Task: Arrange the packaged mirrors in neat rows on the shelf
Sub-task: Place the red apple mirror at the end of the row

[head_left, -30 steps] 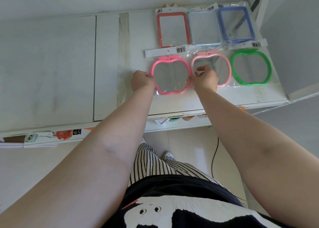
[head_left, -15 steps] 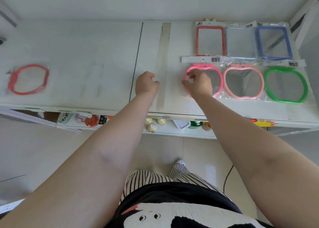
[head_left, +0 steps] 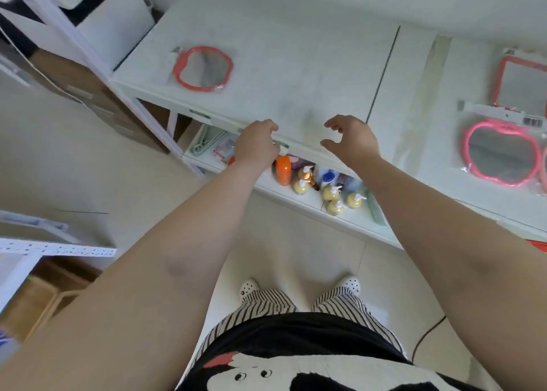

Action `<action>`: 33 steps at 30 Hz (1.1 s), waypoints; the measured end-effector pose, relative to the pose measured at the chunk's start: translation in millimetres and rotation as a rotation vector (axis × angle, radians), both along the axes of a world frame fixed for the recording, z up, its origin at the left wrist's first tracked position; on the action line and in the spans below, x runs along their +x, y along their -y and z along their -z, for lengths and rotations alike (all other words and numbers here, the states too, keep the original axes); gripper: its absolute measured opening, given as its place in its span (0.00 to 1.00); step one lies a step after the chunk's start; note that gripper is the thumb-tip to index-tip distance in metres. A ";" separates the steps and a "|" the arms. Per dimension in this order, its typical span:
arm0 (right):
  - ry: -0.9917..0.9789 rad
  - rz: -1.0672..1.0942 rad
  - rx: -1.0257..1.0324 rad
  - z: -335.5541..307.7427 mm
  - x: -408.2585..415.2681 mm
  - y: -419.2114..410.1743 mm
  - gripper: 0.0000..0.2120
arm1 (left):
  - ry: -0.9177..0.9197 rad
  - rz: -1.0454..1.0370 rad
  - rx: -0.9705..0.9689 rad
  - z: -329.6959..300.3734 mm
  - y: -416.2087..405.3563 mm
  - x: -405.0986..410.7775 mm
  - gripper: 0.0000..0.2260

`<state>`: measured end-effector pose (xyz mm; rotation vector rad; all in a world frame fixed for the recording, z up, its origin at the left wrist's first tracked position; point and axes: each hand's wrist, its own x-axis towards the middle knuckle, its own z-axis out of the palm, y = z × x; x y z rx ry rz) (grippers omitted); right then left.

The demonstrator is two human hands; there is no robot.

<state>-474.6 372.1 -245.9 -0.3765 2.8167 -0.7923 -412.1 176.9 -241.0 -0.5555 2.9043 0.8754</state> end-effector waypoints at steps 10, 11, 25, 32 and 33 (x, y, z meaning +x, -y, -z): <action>-0.003 -0.162 0.031 4.8 20.7 151.2 0.18 | 0.002 -0.047 -0.090 6.2 146.7 47.1 0.18; -0.010 -0.177 0.044 5.2 18.4 161.4 0.18 | 0.003 -0.054 -0.083 5.7 154.6 46.2 0.18; -0.033 -0.330 0.045 4.2 -75.0 274.3 0.20 | 0.049 -0.273 0.011 -2.3 255.9 -20.6 0.21; -0.006 -0.270 0.076 -3.7 -117.8 305.2 0.20 | 0.060 -0.243 0.058 3.9 289.2 -64.9 0.21; 0.005 -0.243 0.074 -4.4 -123.3 308.9 0.20 | 0.056 -0.231 0.082 3.8 293.7 -74.0 0.23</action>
